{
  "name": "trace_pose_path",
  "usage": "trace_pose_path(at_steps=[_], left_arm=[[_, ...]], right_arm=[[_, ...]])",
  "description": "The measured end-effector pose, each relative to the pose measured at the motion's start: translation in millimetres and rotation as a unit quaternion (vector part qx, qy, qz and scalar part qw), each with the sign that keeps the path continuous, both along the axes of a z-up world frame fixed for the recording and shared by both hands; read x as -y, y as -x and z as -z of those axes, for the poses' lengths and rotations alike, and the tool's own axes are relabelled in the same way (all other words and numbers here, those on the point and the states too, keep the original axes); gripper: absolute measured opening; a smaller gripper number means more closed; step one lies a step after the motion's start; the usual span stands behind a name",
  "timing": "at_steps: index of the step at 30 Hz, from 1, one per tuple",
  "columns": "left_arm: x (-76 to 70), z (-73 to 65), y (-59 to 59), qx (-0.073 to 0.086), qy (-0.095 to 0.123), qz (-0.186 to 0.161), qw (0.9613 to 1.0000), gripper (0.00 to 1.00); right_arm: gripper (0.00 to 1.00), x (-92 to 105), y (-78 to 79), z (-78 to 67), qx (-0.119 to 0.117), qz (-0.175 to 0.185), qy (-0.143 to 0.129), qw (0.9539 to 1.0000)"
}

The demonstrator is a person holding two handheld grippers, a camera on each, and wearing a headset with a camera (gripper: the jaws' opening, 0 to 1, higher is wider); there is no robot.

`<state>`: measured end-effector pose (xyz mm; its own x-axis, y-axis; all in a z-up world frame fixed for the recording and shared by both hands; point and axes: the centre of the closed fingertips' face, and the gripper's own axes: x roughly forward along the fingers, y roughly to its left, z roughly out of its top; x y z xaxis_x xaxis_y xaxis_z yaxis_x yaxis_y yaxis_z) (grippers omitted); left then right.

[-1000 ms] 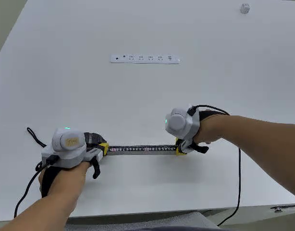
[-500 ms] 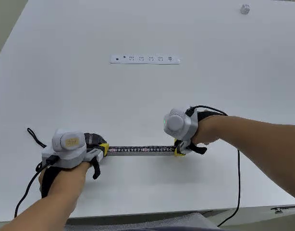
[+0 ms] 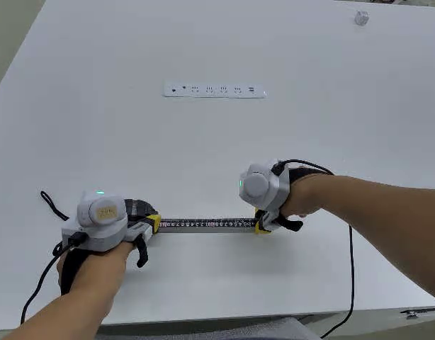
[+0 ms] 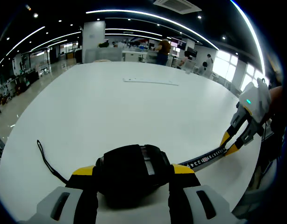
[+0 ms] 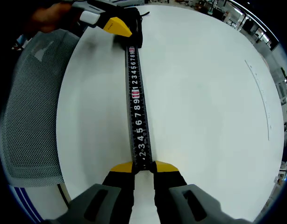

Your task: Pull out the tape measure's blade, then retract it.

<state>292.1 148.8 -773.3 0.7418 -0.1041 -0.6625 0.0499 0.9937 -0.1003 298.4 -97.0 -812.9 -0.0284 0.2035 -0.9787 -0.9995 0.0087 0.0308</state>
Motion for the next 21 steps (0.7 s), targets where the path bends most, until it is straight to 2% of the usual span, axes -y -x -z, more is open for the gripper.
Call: trace_pose_path(at_steps=[21], left_arm=[[0.4,1.4,-0.8,0.0,0.001,0.0,1.0,0.57]], right_arm=[[0.15,-6.4,0.7,0.6,-0.002,0.001,-0.005,1.0]])
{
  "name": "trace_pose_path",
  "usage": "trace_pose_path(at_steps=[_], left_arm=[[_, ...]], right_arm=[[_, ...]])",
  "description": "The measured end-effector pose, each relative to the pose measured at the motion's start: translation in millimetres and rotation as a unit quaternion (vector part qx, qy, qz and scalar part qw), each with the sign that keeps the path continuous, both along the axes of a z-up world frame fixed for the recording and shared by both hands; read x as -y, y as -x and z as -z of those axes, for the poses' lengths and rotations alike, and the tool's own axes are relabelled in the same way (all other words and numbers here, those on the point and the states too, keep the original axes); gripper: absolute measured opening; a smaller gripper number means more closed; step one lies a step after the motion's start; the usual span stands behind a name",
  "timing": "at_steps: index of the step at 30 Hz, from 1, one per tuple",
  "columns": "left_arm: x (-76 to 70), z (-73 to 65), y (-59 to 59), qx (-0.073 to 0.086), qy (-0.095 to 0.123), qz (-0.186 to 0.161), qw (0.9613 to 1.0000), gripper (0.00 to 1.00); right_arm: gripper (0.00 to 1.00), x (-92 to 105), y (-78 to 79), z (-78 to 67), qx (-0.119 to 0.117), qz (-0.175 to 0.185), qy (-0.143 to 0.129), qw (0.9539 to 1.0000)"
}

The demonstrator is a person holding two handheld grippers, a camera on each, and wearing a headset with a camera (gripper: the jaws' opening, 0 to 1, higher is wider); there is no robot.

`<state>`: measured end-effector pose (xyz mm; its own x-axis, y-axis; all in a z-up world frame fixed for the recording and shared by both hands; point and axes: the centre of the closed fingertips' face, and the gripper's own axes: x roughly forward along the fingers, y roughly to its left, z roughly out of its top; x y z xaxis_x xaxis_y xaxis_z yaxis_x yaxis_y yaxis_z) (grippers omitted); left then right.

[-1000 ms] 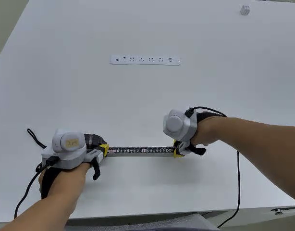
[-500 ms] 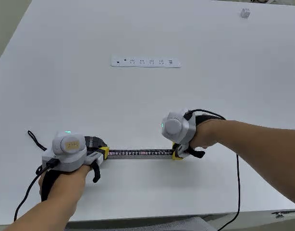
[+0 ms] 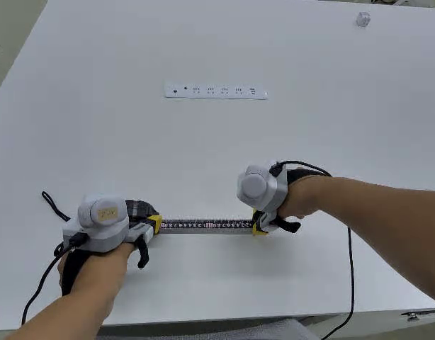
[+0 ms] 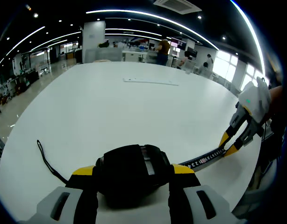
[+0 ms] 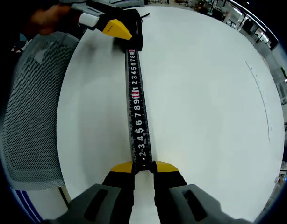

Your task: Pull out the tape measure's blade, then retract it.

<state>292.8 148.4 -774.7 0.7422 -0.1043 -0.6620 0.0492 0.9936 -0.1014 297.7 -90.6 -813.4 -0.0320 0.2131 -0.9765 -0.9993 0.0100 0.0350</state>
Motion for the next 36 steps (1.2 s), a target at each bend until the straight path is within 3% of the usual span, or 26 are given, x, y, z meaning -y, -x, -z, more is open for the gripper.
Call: trace_pose_path(at_steps=[36], left_arm=[[0.6,-2.9,2.1,0.0,0.001,0.0,1.0,0.57]], right_arm=[[0.15,-14.2,1.2,-0.7,0.0,0.0,-0.011,0.9999]])
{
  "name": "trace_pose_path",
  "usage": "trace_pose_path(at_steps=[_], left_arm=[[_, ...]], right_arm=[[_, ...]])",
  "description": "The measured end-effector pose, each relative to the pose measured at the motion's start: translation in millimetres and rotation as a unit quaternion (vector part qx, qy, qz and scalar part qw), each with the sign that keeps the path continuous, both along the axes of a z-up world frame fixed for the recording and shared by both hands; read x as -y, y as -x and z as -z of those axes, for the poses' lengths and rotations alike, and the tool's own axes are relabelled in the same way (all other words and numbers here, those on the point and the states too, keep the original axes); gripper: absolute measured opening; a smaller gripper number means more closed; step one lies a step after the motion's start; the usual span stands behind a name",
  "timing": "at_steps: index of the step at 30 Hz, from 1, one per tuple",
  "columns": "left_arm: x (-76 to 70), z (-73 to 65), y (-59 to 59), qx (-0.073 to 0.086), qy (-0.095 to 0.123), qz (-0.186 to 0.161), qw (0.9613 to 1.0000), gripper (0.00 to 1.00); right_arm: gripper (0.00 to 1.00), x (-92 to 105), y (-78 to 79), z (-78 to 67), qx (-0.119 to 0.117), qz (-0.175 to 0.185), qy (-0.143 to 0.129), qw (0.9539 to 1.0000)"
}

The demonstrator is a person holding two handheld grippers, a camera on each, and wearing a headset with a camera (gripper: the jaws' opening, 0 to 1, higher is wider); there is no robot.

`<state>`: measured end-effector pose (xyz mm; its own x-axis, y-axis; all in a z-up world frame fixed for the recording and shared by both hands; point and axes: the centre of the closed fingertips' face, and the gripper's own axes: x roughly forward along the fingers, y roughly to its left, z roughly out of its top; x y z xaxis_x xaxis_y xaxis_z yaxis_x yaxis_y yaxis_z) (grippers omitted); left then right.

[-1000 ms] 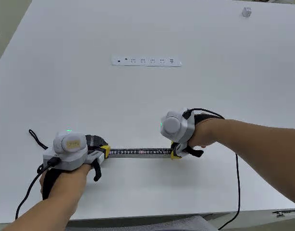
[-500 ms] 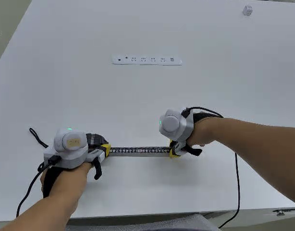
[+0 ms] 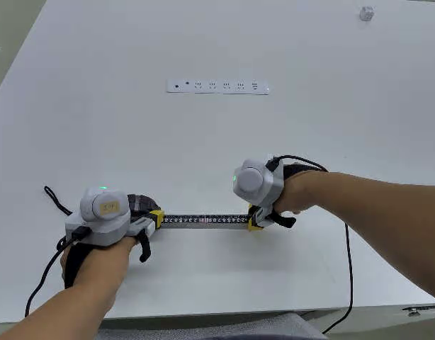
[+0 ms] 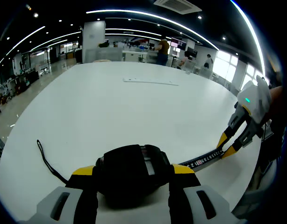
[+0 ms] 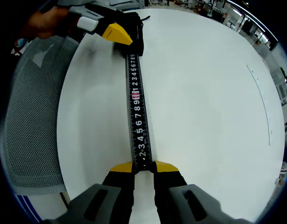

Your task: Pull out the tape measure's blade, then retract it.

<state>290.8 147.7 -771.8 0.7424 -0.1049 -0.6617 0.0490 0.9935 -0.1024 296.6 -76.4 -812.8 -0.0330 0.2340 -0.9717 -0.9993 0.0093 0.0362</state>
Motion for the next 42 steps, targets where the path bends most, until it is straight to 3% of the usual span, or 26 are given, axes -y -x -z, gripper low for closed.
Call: trace_pose_path(at_steps=[42], left_arm=[[-0.7,3.2,-2.0,0.001,0.004,0.001,1.0,0.58]], right_arm=[[0.15,-15.7,1.7,0.1,-0.002,-0.005,-0.007,1.0]])
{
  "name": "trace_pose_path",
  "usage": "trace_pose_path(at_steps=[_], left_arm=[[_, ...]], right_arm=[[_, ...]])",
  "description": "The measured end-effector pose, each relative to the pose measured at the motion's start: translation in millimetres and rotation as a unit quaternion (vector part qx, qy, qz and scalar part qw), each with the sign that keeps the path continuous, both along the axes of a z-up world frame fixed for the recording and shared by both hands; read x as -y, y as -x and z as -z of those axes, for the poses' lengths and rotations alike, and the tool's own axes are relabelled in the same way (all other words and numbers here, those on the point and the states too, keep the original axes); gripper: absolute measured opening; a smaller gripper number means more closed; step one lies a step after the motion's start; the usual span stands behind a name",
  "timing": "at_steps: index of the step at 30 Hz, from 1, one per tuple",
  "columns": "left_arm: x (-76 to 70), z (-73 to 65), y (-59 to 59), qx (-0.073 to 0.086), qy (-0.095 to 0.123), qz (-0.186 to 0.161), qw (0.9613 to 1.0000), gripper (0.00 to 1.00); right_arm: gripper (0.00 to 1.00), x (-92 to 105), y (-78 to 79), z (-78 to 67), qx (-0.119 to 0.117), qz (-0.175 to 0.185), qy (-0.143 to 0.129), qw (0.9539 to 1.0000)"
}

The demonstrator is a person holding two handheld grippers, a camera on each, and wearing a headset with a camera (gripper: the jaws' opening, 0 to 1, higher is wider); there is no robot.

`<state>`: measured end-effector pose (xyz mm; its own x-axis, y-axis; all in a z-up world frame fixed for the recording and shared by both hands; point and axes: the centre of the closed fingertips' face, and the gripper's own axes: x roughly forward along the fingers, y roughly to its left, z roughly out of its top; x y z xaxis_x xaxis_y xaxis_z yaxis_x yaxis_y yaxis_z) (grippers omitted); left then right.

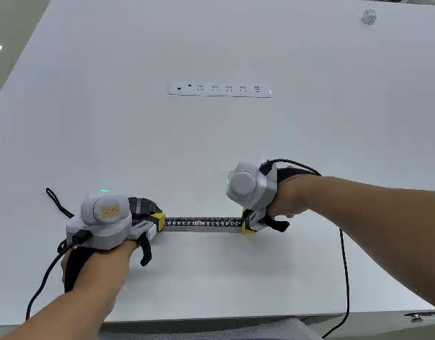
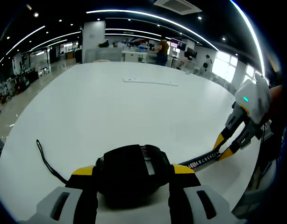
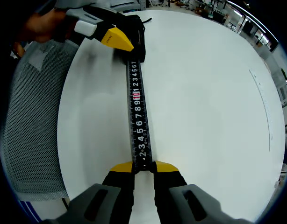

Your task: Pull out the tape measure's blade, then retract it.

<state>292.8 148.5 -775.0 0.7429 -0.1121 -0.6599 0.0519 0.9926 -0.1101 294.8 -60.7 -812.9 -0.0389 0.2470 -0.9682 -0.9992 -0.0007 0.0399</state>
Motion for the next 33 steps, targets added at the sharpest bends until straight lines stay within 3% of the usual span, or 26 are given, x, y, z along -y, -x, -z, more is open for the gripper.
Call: trace_pose_path(at_steps=[33], left_arm=[[0.4,-0.4,-0.1,-0.001,0.003,0.0,1.0,0.58]], right_arm=[[0.15,-12.6,0.6,0.0,-0.001,0.001,-0.014,0.9999]])
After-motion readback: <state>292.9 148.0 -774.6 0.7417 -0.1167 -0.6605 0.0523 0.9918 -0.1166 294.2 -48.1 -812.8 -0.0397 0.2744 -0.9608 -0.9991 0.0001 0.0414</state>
